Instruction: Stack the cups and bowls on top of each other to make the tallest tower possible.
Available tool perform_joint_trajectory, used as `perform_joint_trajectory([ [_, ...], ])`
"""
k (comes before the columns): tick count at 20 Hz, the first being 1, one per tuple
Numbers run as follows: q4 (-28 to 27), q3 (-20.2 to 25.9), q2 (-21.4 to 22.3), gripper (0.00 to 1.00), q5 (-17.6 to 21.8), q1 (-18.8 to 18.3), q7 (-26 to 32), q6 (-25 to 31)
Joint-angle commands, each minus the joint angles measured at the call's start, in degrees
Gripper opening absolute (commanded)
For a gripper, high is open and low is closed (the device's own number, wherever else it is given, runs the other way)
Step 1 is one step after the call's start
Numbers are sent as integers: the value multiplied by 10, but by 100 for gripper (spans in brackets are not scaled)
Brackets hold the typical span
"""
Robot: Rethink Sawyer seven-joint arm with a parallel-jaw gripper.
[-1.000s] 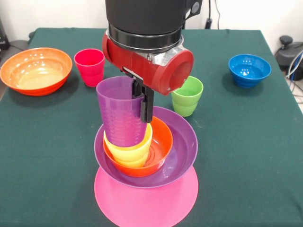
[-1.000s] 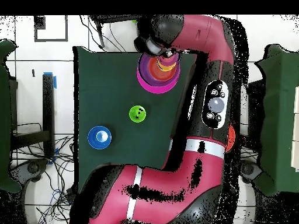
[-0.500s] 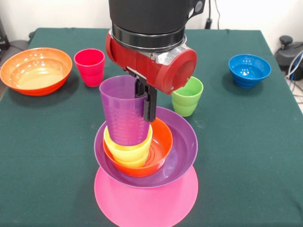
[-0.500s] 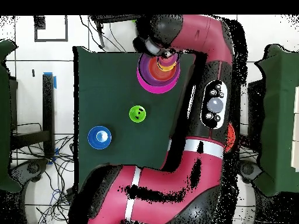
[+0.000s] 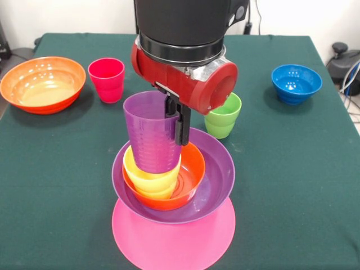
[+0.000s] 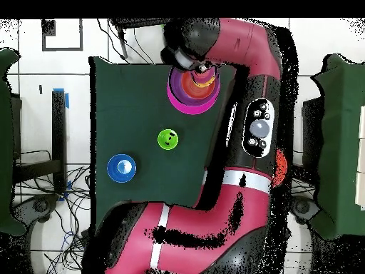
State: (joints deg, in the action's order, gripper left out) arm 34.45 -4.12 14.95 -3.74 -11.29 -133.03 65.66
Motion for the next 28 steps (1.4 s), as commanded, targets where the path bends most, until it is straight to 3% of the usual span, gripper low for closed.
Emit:
perform_joint_trajectory([
  [1,78,25,-2,0,-2,13,-65,-39],
  [28,84,13,-3,0,-7,15,-62,-49],
])
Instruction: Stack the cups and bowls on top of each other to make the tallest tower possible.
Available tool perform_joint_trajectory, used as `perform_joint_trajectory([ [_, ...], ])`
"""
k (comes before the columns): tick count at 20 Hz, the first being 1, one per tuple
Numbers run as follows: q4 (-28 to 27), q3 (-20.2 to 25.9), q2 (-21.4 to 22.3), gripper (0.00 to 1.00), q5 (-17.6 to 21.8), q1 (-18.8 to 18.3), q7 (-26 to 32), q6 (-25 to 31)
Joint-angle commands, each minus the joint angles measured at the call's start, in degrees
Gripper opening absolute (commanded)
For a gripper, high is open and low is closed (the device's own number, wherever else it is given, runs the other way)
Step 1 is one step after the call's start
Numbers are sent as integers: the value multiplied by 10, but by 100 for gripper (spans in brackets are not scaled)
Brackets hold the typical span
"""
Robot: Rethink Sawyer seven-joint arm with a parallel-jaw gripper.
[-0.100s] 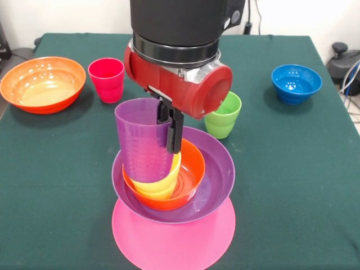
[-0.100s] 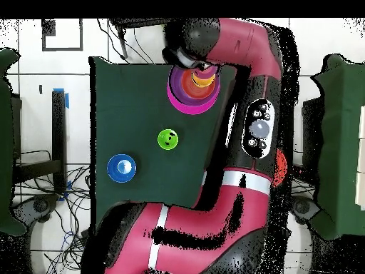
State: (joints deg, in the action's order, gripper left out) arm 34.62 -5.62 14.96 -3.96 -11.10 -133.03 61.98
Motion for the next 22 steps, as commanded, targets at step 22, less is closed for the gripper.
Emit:
perform_joint_trajectory([
  [22,108,21,2,0,-16,13,-55,-30],
])
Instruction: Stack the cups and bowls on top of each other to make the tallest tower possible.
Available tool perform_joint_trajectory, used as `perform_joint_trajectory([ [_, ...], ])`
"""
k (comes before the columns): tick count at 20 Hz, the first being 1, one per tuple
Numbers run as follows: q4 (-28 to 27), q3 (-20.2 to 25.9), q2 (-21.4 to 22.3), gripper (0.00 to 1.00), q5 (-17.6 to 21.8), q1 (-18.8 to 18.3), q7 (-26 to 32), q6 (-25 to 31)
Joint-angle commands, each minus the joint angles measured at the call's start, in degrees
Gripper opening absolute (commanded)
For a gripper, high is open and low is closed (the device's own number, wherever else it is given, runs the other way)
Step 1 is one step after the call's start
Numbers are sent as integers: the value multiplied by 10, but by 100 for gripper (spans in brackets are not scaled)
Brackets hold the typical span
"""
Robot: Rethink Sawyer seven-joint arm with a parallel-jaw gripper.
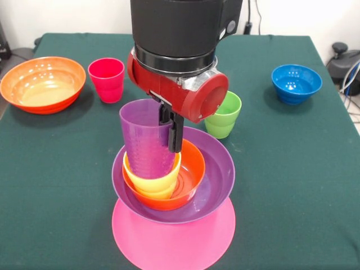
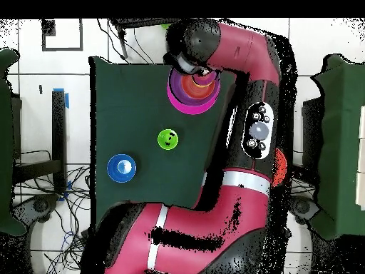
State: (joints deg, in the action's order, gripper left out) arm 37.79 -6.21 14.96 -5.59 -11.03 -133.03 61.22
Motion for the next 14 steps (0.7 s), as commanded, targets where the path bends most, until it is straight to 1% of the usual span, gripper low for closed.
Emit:
perform_joint_trajectory([
  [1,76,27,2,0,0,13,-54,-23],
  [10,74,23,1,0,2,13,-52,-26],
  [11,73,23,1,100,3,13,-50,-26],
  [14,72,22,1,100,5,14,-44,-28],
])
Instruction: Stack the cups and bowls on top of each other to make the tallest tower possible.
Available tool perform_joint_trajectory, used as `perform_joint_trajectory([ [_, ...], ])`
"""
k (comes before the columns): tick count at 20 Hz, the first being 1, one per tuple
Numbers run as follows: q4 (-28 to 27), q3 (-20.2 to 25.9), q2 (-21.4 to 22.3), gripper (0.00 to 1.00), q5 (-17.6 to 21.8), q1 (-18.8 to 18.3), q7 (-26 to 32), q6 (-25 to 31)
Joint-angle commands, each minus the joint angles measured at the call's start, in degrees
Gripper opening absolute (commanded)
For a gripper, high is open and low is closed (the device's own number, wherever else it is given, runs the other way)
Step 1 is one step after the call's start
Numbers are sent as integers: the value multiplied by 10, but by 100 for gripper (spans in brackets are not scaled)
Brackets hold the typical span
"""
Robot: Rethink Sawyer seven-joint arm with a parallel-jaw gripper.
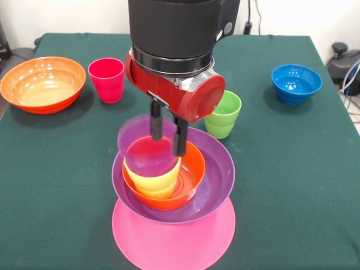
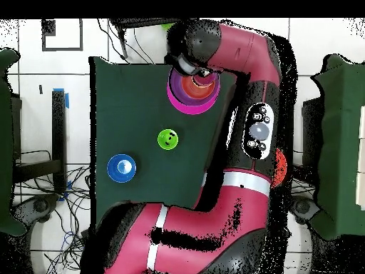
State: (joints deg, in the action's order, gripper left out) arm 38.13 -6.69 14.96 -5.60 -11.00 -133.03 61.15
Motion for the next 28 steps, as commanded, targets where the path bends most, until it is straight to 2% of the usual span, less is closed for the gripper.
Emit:
perform_joint_trajectory([
  [1,68,27,1,100,6,14,-43,-26],
  [13,67,24,2,100,-3,15,-55,-5],
  [22,88,34,27,100,-21,13,-42,-7],
  [28,133,38,50,100,-28,9,-18,-22],
])
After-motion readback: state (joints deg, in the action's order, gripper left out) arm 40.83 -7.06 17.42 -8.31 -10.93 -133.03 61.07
